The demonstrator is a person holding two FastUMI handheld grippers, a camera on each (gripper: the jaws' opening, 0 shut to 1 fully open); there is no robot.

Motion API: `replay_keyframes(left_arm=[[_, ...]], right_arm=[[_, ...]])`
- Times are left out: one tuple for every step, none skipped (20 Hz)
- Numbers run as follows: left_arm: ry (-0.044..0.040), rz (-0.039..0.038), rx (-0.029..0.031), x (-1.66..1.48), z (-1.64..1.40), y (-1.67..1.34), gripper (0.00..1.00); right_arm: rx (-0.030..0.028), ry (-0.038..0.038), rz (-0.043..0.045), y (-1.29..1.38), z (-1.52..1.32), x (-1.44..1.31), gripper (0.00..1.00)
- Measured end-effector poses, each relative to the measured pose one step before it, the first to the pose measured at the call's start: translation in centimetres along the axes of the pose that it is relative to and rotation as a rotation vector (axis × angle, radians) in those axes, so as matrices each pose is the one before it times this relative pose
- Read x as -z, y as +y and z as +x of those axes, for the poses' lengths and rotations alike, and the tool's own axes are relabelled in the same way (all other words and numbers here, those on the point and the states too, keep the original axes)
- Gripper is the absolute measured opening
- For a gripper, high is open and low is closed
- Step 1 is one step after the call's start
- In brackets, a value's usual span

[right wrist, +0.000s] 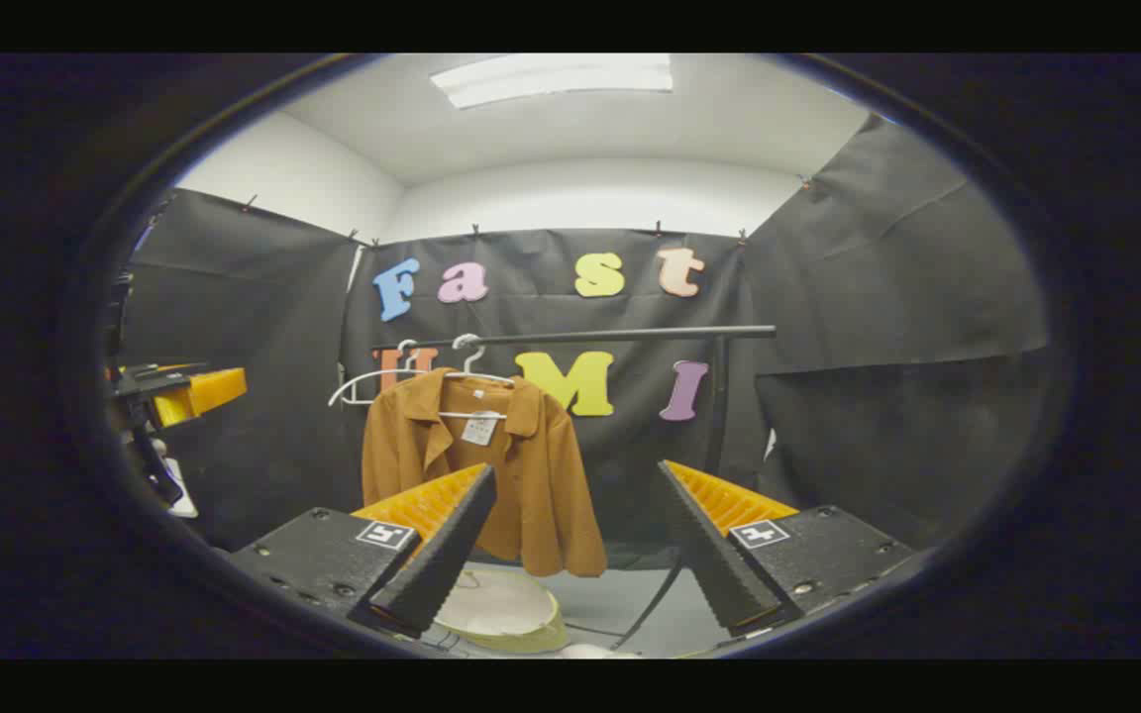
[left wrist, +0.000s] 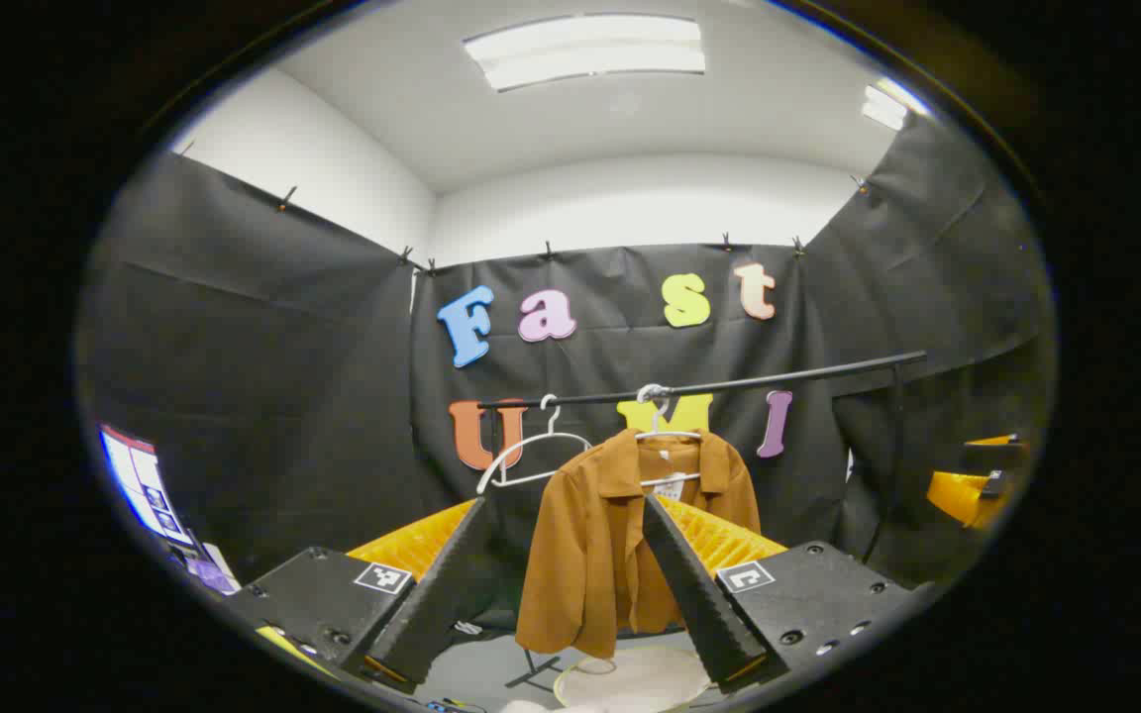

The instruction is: Grasp the clothes on the hanger with both hands and then place them into the laundry hamper below.

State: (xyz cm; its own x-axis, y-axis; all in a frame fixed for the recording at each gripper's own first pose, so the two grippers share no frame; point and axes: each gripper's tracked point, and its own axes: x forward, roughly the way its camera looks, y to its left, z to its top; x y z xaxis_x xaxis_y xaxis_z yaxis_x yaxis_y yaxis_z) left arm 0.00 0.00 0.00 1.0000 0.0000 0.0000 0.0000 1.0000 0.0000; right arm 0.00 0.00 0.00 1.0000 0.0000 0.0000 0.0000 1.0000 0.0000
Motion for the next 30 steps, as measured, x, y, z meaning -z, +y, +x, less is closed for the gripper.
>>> replay_keyframes(left_arm=[[-0.00077,-0.00728,0.00971,0.013,-0.053,-0.488,1.0],[-0.00057,-0.01196,0.01747,-0.127,0.08,-0.616,1.0],[0.00057,-0.00989,0.02143,-0.1,0.057,-0.631,1.0],[0.0013,-0.00162,0.01197,-0.064,0.035,-0.328,1.0],[0.00103,0.00263,0.00638,-0.235,-0.135,0.055,1.0],[-0.00331,0.00371,0.00418,-0.247,0.077,-0.035,1.0],[-0.00521,0.0032,0.00726,-0.253,-0.01,-0.049,1.0],[-0.00213,0.00231,0.00723,-0.226,-0.06,-0.162,1.0],[-0.00165,0.00245,0.01049,0.018,-0.112,-0.228,1.0],[-0.00408,0.00151,0.00463,-0.077,-0.097,-0.007,1.0],[-0.0052,0.00074,0.00295,-0.186,-0.257,-0.008,1.0],[-0.00025,0.00094,0.00129,-0.166,0.005,-0.07,1.0],[0.00057,0.00114,-0.00296,0.096,-0.222,-0.001,0.99],[-0.00077,0.00139,-0.00091,-0.046,-0.102,0.074,1.0],[-0.00177,0.00161,-0.00187,-0.094,-0.148,0.083,1.0],[-0.00027,0.00176,-0.00083,-0.024,-0.087,0.188,1.0],[0.00075,0.00196,-0.00101,0.01,-0.08,0.054,1.0],[0.00216,0.00223,0.00166,0.089,-0.001,0.09,1.0],[0.00298,0.00316,0.00131,0.114,0.076,0.163,1.0],[0.00318,0.00327,-0.00368,0.077,-0.046,0.39,1.0],[0.00475,0.00167,-0.00326,0.176,-0.114,0.322,1.0],[0.00354,-0.00166,-0.00222,0.165,0.009,0.292,1.0],[0.00527,-0.00324,0.00027,0.184,0.054,0.075,1.0],[0.00426,-0.00265,-0.00253,0.199,0.02,0.263,1.0],[0.00238,-0.00034,-0.00388,0.041,-0.228,0.164,1.0],[-0.00081,0.00072,-0.00356,0.111,-0.016,0.2,1.0],[0.0014,0.00219,-0.00179,0.148,-0.071,0.099,1.0],[0.00045,0.00363,-0.00038,0.166,-0.056,-0.004,1.0],[0.00601,0.00302,-0.00373,0.247,0.052,0.082,1.0],[0.00696,0.00132,-0.00048,0.443,0.161,-0.01,1.0]], right_arm=[[-0.00193,-0.00515,0.0024,0.16,-0.081,-0.093,1.0],[0.00415,-0.00434,-0.00438,-0.037,-0.118,-0.067,1.0],[0.00523,-0.00294,-0.00402,-0.051,-0.187,0.08,1.0],[0.00248,0.00109,-0.00269,-0.042,-0.194,0.009,1.0],[0.00006,0.00302,-0.00091,0.109,-0.259,0.068,1.0],[0.00872,0.00111,0.00265,-0.121,-0.174,-0.074,1.0],[0.01013,0.00133,0.00315,-0.266,-0.125,-0.084,1.0],[0.00799,0.00194,0.0058,-0.166,-0.169,-0.128,1.0],[0.0042,-0.00669,0.00819,-0.069,-0.176,-0.25,0.99],[0.00823,-0.00302,0.00323,-0.18,-0.112,-0.307,1.0],[0.01009,-0.00494,-0.00057,-0.179,-0.074,-0.091,1.0],[0.00694,-0.0047,-0.00295,-0.09,-0.121,-0.195,1.0],[0.00512,-0.006,-0.00271,0.003,-0.148,-0.153,1.0],[0.00265,-0.00368,-0.00232,0.036,-0.19,-0.125,1.0],[0.00059,-0.00513,-0.0009,0.197,-0.156,-0.11,1.0],[0.00031,-0.00001,-0.00196,0.148,-0.102,-0.053,1.0],[0.00131,-0.00006,-0.0019,0.064,-0.113,0.065,1.0],[0.00032,0.00088,-0.0011,0.114,-0.067,-0.065,1.0],[-0.00152,0.00002,-0.0009,0.189,-0.113,-0.093,1.0],[-0.00019,0.00023,-0.0022,0.176,-0.048,-0.097,1.0],[-0.00143,0.00286,-0.00369,0.14,-0.031,0.045,1.0],[-0.00103,0.00172,-0.00269,0.17,-0.006,-0.049,1.0],[-0.00136,0.0003,-0.00181,0.239,-0.094,-0.016,1.0],[-0.00102,-0.00154,-0.00259,0.181,-0.066,-0.085,1.0],[-0.00112,0.00161,-0.00372,0.165,0.131,0.176,1.0],[0.0006,0.00173,-0.00064,0.093,0.048,0.104,1.0],[0.00035,-0.00111,0.00338,0.005,0.058,0.147,1.0],[0.00252,0.00211,0.00313,0.017,0.115,0.162,1.0],[0.00469,0.0055,0.00155,-0.075,0.289,0.364,1.0],[0.00428,0.00341,0.00153,-0.159,0.239,0.243,0.99]])
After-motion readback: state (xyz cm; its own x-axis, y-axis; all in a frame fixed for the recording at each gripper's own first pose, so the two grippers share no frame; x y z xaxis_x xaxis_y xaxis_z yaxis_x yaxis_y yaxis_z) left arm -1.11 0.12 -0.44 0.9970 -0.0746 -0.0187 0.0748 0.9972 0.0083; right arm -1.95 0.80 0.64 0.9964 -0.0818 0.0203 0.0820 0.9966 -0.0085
